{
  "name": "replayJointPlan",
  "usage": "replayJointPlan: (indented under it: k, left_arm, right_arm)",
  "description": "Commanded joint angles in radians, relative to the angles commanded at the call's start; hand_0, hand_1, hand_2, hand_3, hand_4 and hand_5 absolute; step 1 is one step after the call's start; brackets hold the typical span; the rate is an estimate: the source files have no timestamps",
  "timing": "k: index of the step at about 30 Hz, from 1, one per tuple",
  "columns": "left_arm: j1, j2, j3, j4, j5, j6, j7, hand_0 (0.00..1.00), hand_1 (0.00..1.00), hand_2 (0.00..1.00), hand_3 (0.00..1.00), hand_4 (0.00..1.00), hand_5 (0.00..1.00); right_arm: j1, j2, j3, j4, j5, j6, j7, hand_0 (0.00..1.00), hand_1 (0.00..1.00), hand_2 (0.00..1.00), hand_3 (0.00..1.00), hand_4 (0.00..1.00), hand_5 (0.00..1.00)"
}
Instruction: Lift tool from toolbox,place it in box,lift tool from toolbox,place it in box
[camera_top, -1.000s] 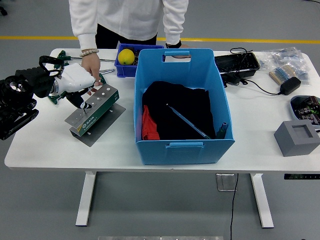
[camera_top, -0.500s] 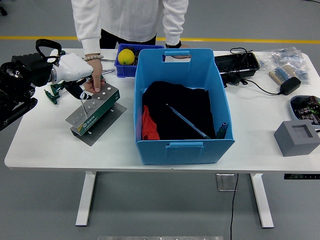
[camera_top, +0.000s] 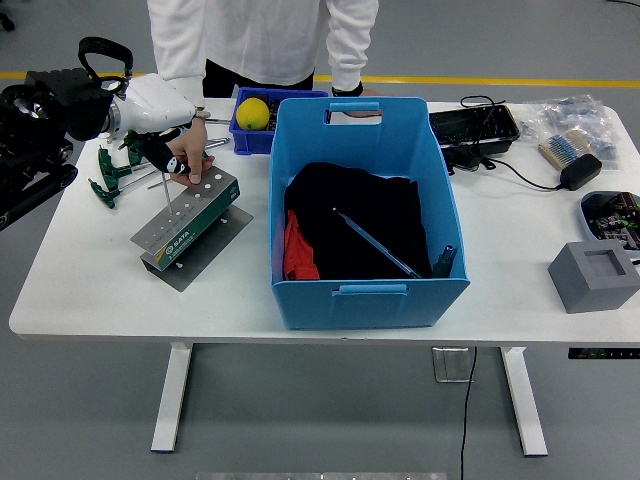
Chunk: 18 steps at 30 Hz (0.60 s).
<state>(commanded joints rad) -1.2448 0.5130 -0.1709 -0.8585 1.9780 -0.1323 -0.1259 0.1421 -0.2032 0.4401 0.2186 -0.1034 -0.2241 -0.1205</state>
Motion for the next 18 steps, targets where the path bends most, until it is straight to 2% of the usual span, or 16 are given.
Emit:
replayJointPlan:
  k: [7,9,11,14,18]
  left_arm:
    - [-0.021,0.016,-0.038,-0.038,0.000,-0.030,0.006,0.090,0.002,0.047,0.077,0.792,0.577]
    - [-0.013,0.020,-0.074,-0.058,0.005,-0.045,0.012,0.086,0.002,0.044,0.077,0.791,0.578]
    - [0.006,0.022,-0.126,-0.079,0.019,-0.070,0.023,0.086,0.002,0.044,0.077,0.791,0.578]
    - [0.048,0.033,-0.245,-0.132,0.045,-0.091,0.038,0.083,0.002,0.040,0.072,0.789,0.581]
    - [0.067,0.051,-0.405,-0.191,0.062,-0.108,0.058,0.083,0.002,0.040,0.072,0.789,0.581]
  right_arm:
    - [-0.002,-0.001,0.006,-0.001,-0.008,0.000,-0.002,0.652,0.632,0.703,0.563,0.797,0.680]
    - [-0.003,0.000,0.006,-0.001,-0.008,0.000,-0.002,0.651,0.632,0.703,0.563,0.797,0.680]
    - [-0.003,0.000,0.004,-0.002,-0.006,0.001,-0.002,0.651,0.632,0.703,0.563,0.797,0.680]
    - [-0.003,0.001,-0.001,-0.002,0.005,0.000,0.002,0.651,0.631,0.702,0.563,0.796,0.680]
    - [-0.003,0.002,-0.002,-0.003,0.006,0.000,0.003,0.651,0.631,0.702,0.563,0.796,0.680]
